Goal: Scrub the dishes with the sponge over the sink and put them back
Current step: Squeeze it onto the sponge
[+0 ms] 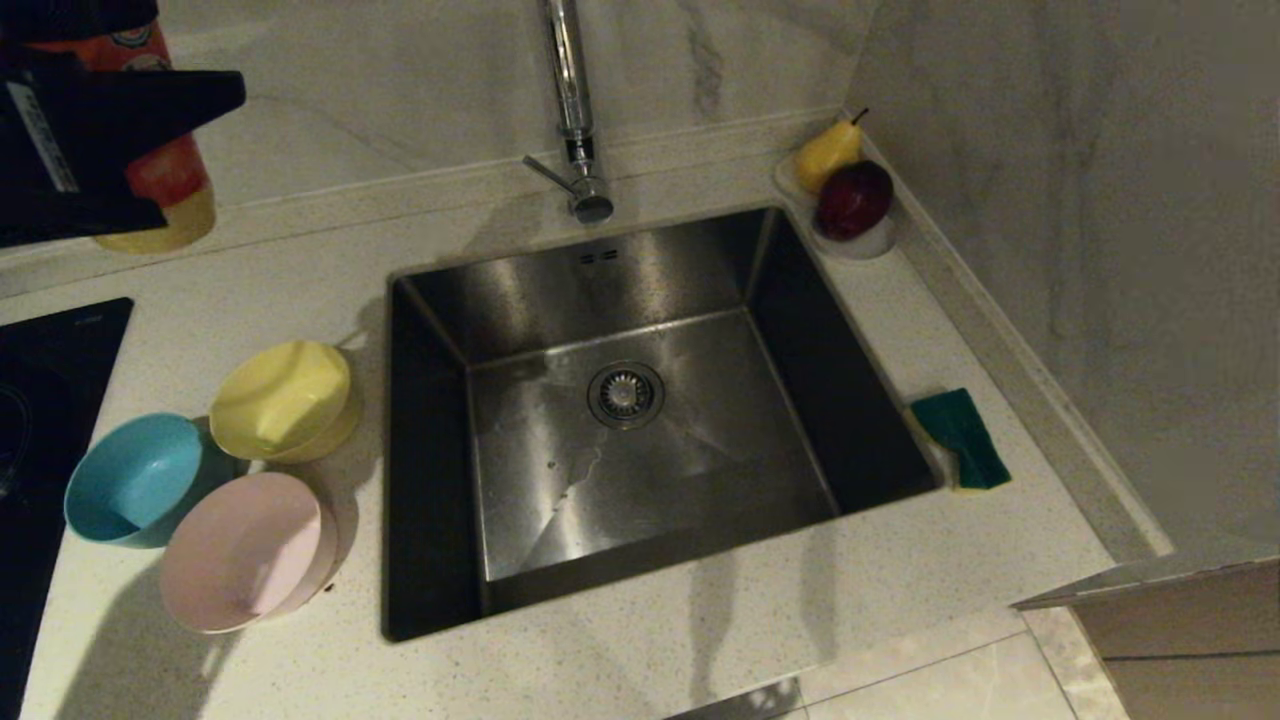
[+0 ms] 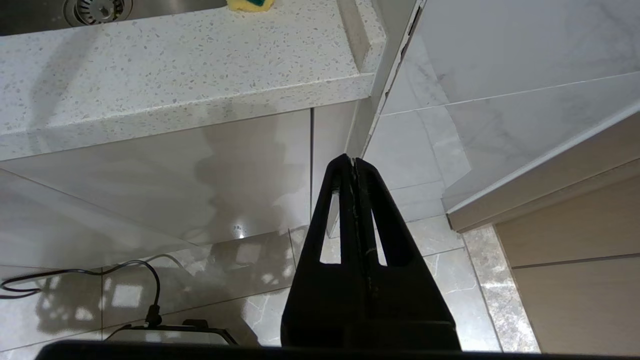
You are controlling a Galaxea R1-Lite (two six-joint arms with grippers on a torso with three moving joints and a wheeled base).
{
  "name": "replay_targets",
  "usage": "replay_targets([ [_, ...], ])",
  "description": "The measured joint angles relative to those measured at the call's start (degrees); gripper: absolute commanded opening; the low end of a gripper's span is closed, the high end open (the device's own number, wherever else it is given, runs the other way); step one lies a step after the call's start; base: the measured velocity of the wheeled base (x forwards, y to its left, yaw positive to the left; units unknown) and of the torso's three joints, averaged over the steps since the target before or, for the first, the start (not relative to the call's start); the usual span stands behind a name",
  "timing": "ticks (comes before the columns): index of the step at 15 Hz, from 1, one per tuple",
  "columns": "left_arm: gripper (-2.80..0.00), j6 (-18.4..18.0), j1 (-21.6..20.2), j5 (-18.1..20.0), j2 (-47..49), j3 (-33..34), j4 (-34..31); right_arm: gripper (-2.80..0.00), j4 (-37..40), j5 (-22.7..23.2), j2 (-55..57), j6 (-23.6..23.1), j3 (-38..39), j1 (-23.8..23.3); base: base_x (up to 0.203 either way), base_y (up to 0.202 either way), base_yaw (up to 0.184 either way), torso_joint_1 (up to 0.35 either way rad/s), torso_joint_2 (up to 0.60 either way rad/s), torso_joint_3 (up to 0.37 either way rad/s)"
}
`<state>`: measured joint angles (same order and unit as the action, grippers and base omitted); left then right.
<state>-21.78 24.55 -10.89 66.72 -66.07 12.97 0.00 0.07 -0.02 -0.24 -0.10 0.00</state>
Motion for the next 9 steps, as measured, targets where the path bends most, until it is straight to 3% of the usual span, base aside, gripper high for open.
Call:
replay_targets([
  [9,-2.80,-11.07,11.33,-0.24,2.95,-2.22,0.12,-2.80,0.00,-0.01,0.00,0.01,0.00,0.00,0.000,0.000,0.000,0.000,0.00,0.000],
])
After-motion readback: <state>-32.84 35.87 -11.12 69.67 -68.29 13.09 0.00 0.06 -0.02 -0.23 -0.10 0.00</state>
